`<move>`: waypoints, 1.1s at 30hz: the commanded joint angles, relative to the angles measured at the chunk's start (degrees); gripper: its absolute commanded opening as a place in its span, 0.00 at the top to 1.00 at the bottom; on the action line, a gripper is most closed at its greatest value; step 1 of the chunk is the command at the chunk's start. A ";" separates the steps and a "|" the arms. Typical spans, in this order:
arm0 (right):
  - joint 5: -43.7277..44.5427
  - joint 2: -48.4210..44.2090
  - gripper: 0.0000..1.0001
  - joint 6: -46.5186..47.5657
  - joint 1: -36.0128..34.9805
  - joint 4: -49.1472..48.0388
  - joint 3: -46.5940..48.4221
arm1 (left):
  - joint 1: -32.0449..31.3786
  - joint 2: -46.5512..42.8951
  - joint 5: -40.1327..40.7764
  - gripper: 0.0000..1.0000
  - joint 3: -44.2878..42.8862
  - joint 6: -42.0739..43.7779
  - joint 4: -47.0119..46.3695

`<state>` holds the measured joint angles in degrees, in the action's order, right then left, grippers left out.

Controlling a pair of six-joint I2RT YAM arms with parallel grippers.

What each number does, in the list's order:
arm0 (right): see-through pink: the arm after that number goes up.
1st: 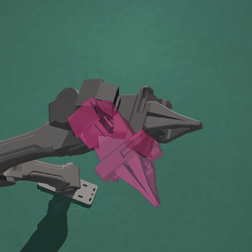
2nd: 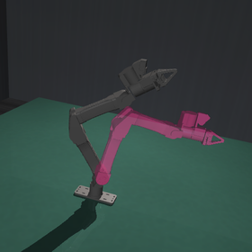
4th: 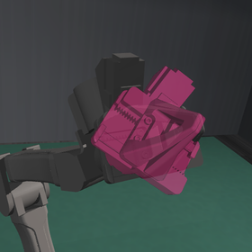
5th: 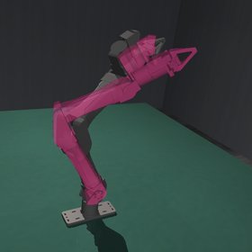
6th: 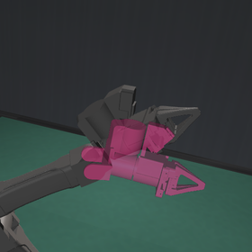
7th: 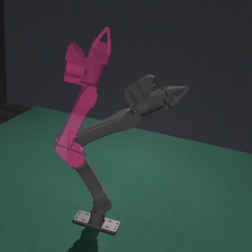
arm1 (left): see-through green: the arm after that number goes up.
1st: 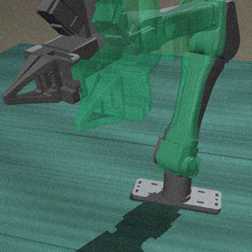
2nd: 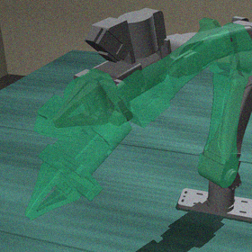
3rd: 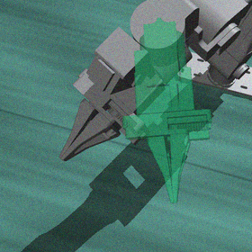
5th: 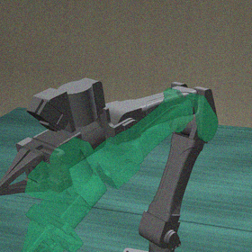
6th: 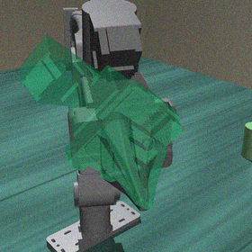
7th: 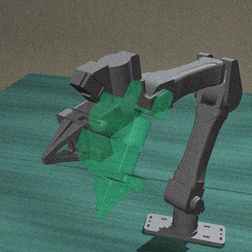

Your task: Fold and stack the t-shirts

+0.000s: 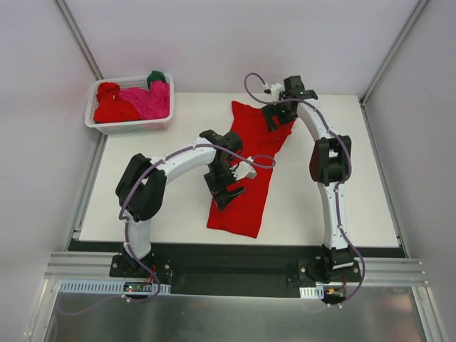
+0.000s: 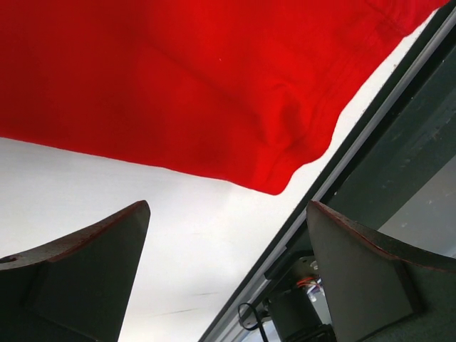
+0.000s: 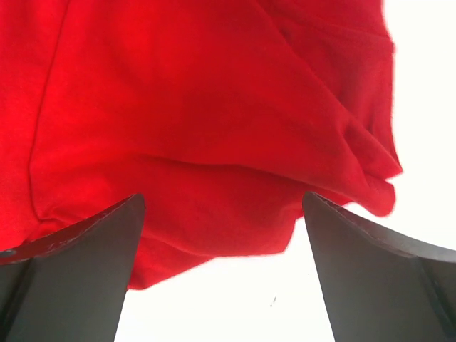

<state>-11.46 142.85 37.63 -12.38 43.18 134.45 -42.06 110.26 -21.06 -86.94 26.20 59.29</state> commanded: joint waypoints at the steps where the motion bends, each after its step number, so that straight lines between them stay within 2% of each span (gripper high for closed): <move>1: 2.58 2.26 0.04 4.90 -1.06 0.06 2.04 | -0.56 1.36 -0.48 0.07 -3.50 1.58 2.68; 6: 8.65 3.05 0.04 7.54 -2.03 -3.87 -0.06 | -0.56 2.42 0.23 0.07 -4.99 1.84 3.03; 15: 11.02 3.93 0.04 8.95 -2.29 -19.77 -0.41 | -0.91 3.38 0.32 0.07 -5.35 1.93 3.47; 22: 13.20 5.60 0.04 13.44 -4.05 -27.17 -0.33 | -1.35 4.44 0.49 0.08 -6.67 1.93 3.91; 25: 14.97 4.82 0.04 11.34 -4.05 -26.92 0.81 | -1.62 4.27 0.93 0.08 -6.93 2.11 4.08; 28: 17.43 1.92 0.04 10.98 -3.88 -26.57 -1.90 | -1.70 4.09 0.67 0.08 -6.93 2.28 4.08; 33: 19.45 -4.15 0.04 13.26 -3.09 -19.11 -5.16 | -1.88 4.09 -0.12 0.08 -6.93 2.28 4.08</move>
<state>4.21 146.58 49.23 -16.27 19.57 130.65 -43.20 114.45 -20.47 -92.42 27.59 61.34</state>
